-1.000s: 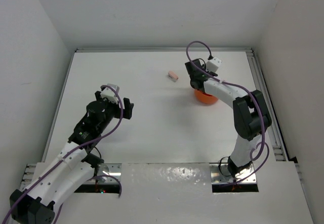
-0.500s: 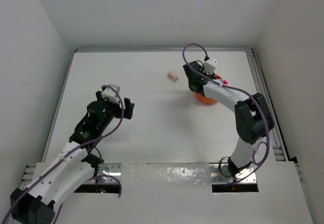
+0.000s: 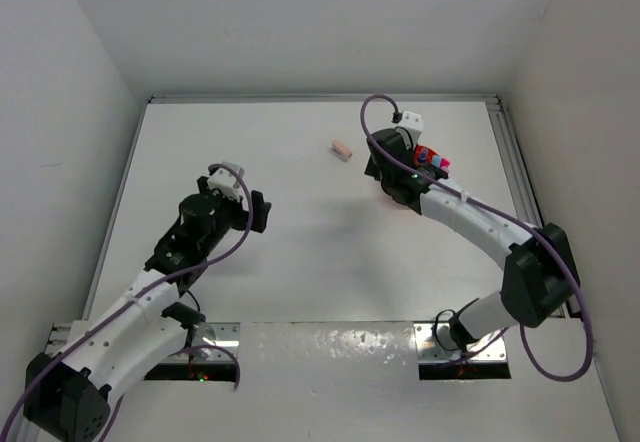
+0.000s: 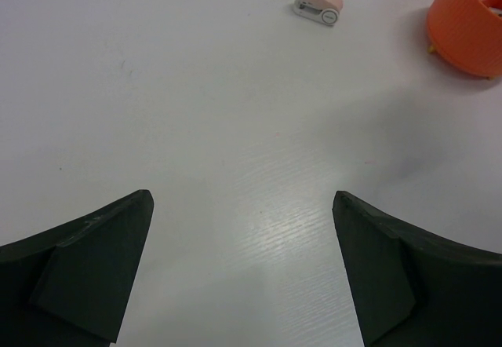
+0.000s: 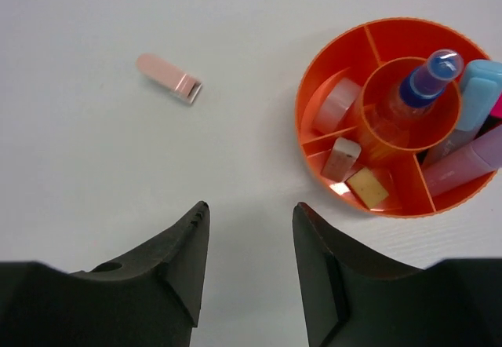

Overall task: Sort the stationery into containers
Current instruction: Place the stationery in the storage box, then pick up the stapler from the center of the board.

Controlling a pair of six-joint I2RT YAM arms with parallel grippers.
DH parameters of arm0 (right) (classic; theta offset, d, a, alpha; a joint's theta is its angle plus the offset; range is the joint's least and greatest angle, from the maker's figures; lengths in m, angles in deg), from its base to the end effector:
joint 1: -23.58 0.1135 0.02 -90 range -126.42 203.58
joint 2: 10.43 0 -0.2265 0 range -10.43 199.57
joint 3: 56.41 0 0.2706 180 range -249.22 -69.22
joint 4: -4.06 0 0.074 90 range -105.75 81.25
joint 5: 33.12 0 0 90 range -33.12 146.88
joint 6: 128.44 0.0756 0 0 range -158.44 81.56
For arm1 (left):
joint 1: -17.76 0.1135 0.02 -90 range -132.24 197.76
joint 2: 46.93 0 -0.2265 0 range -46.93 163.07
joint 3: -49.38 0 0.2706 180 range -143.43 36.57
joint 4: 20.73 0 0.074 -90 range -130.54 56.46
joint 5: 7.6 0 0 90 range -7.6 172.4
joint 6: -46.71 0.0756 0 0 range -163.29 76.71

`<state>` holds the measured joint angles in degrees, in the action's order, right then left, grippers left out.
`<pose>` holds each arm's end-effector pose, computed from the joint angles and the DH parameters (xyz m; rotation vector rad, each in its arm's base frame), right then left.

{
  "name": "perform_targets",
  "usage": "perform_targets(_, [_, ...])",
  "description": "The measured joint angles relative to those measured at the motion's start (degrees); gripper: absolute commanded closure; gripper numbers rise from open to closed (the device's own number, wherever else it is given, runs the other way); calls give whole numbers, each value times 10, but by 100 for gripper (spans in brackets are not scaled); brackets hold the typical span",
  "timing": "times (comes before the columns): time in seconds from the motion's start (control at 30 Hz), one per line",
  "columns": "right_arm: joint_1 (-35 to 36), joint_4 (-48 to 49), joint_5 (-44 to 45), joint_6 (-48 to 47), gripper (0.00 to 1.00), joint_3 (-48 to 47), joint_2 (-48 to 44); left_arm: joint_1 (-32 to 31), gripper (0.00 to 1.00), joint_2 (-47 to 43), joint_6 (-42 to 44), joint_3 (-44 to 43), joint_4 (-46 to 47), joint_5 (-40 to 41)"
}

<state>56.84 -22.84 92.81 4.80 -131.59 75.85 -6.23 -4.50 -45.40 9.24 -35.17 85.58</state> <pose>0.3399 0.1699 0.2042 0.5058 2.0322 0.0979 0.2451 -0.1045 0.2125 0.3170 1.8436 -0.2635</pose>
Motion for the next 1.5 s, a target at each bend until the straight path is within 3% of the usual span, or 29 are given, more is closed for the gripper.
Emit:
perform_targets(0.3, [5, -45, -117, -99, 42, 9, -80, 0, 27, 93, -39, -40, 31, -22])
perform_targets(0.37, [-3, -62, -142, -122, 34, 5, -98, 0, 28, 136, -52, -64, 36, -35])
perform_targets(0.5, [-37, -77, -196, -165, 30, -5, -120, -2, 24, 216, -73, -122, 31, -42])
perform_targets(0.77, [-114, -88, -304, -222, 30, -80, -83, -9, 19, 434, -139, -347, -103, 42])
perform_targets(0.93, [-115, -85, -323, -238, 30, -111, -40, -14, 14, 606, -183, -519, -196, 74])
perform_targets(1.13, [-122, -85, -319, -241, 30, -111, -29, -21, 14, 824, -220, -725, -265, 64])
perform_targets(1.27, [-141, -85, -316, -242, 31, -112, -22, -33, 19, 892, -231, -803, -259, 50])
perform_targets(1.5, [-175, -87, -319, -237, 32, -118, 27, -57, 15, 928, -258, -891, -227, 41])
